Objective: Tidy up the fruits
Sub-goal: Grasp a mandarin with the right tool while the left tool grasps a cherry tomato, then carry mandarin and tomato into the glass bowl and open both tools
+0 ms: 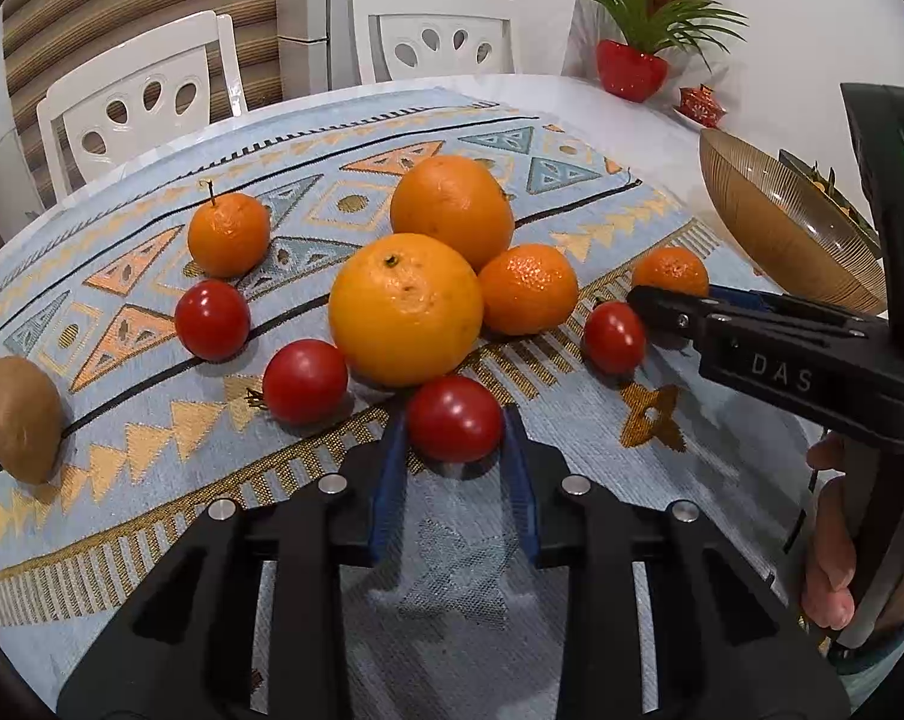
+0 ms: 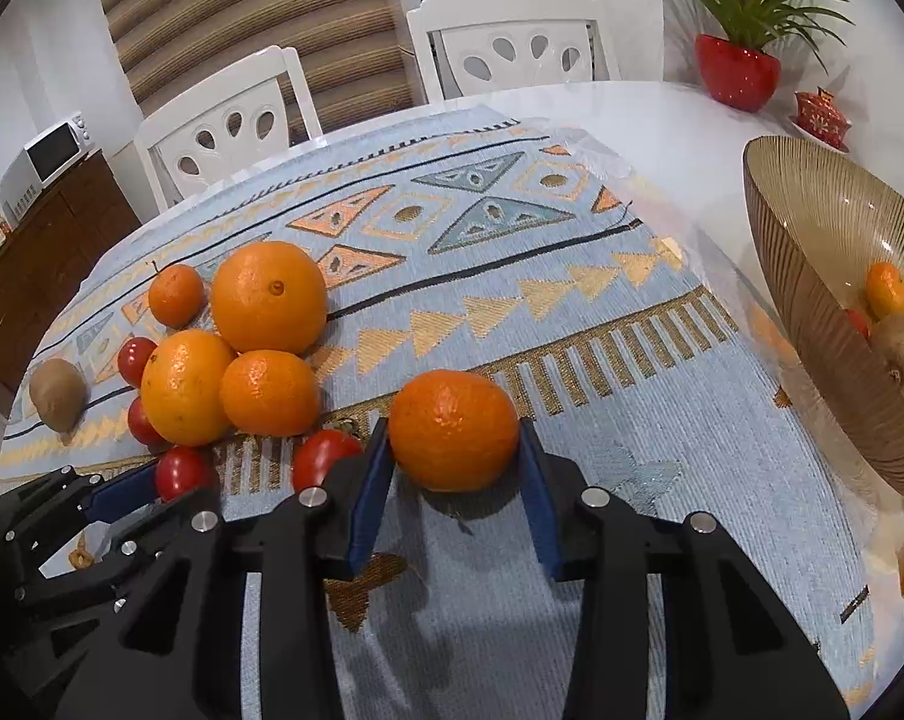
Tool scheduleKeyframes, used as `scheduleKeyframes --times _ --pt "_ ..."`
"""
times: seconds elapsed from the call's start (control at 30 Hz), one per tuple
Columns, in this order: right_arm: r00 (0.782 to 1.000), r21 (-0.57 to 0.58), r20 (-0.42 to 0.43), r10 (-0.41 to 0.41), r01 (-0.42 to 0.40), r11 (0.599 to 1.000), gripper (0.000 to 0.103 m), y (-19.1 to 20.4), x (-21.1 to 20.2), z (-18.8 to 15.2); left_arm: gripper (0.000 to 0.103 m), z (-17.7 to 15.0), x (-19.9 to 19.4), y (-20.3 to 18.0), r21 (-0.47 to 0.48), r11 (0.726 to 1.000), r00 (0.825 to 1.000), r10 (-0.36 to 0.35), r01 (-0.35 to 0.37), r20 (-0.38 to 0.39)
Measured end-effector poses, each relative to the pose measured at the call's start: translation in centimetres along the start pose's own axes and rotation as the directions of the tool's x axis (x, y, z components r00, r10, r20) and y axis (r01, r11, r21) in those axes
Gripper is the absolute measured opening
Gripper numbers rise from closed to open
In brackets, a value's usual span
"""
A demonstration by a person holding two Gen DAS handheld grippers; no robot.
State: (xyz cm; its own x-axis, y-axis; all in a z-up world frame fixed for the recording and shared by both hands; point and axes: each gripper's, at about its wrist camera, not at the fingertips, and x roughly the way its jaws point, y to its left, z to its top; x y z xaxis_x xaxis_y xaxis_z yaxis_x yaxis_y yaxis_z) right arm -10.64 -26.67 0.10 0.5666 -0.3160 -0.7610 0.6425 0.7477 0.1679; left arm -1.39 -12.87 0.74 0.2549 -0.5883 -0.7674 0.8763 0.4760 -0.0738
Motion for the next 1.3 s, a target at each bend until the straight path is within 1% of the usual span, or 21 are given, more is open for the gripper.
scheduleKeyframes --times 0.2,0.33,0.47,0.57,0.67,0.77,0.83,0.87,0.93,1.0,1.13,1.17,1.23,1.27,1.3 --pt "0.998 0.003 0.058 0.028 -0.028 1.000 0.040 -0.1 -1.3 -0.2 0.030 -0.1 -1.3 0.0 -0.005 1.000 0.998 0.012 -0.011 0.069" --pt "0.995 0.018 0.088 0.035 -0.037 0.999 0.039 -0.4 -1.9 -0.2 0.030 -0.1 -1.8 0.1 -0.014 1.000 0.995 0.022 -0.021 0.095" --pt "0.992 0.021 0.113 0.049 -0.052 0.998 0.039 -0.6 -2.3 -0.2 0.030 -0.1 -1.8 0.3 -0.024 1.000 0.995 0.020 -0.018 0.099" --pt "0.992 0.015 0.122 0.037 -0.039 0.999 0.039 -0.4 -2.4 -0.2 0.030 -0.1 -1.7 0.4 -0.027 0.999 0.995 0.023 -0.021 0.100" --pt "0.988 0.020 0.154 0.003 -0.006 1.000 0.039 -0.4 -3.1 -0.3 0.030 -0.1 -1.7 0.4 -0.024 0.999 0.994 0.037 -0.035 0.099" --pt "0.983 0.049 0.185 0.000 -0.009 0.999 0.039 -1.1 -4.2 -0.4 0.030 0.1 -1.9 0.1 -0.033 0.997 0.994 0.067 -0.064 0.092" --pt "0.981 0.068 0.193 0.008 -0.021 0.997 0.039 -2.0 -5.2 -0.6 0.030 0.4 -2.4 0.0 -0.058 0.998 0.995 0.043 -0.038 0.090" --pt "0.978 0.083 0.207 0.009 -0.027 0.996 0.039 -2.8 -6.1 -0.7 0.030 0.8 -3.1 -0.4 -0.063 0.998 0.994 0.025 -0.018 0.102" --pt "0.972 0.117 0.237 0.009 -0.038 0.992 0.039 -4.4 -7.9 -0.6 0.030 1.8 -4.5 -1.8 -0.045 0.999 0.991 0.009 -0.003 0.135" --pt "0.961 0.159 0.278 -0.001 -0.044 0.986 0.039 -6.6 -10.2 -0.2 0.030 3.5 -5.9 -3.9 -0.021 0.999 0.985 -0.022 0.026 0.170" --pt "0.931 0.226 0.357 -0.071 -0.012 0.974 0.039 -11.3 -14.7 0.4 0.030 6.4 -7.3 -8.2 0.035 0.997 0.973 -0.077 0.071 0.218" --pt "0.925 0.242 0.371 -0.088 -0.005 0.970 0.039 -12.4 -15.6 0.5 0.030 7.3 -7.4 -9.9 0.058 0.995 0.969 -0.096 0.085 0.229" --pt "0.909 0.286 0.396 -0.129 0.011 0.958 0.039 -15.3 -17.4 0.6 0.030 8.4 -7.3 -12.1 0.087 0.991 0.965 -0.120 0.102 0.235" --pt "0.906 0.298 0.399 -0.139 0.015 0.955 0.039 -16.1 -17.7 0.6 0.030 9.1 -6.9 -13.8 0.108 0.987 0.962 -0.141 0.119 0.234" --pt "0.902 0.318 0.401 -0.158 0.025 0.948 0.039 -17.5 -18.2 0.6 0.030 9.5 -6.6 -14.8 0.119 0.985 0.961 -0.153 0.128 0.231"
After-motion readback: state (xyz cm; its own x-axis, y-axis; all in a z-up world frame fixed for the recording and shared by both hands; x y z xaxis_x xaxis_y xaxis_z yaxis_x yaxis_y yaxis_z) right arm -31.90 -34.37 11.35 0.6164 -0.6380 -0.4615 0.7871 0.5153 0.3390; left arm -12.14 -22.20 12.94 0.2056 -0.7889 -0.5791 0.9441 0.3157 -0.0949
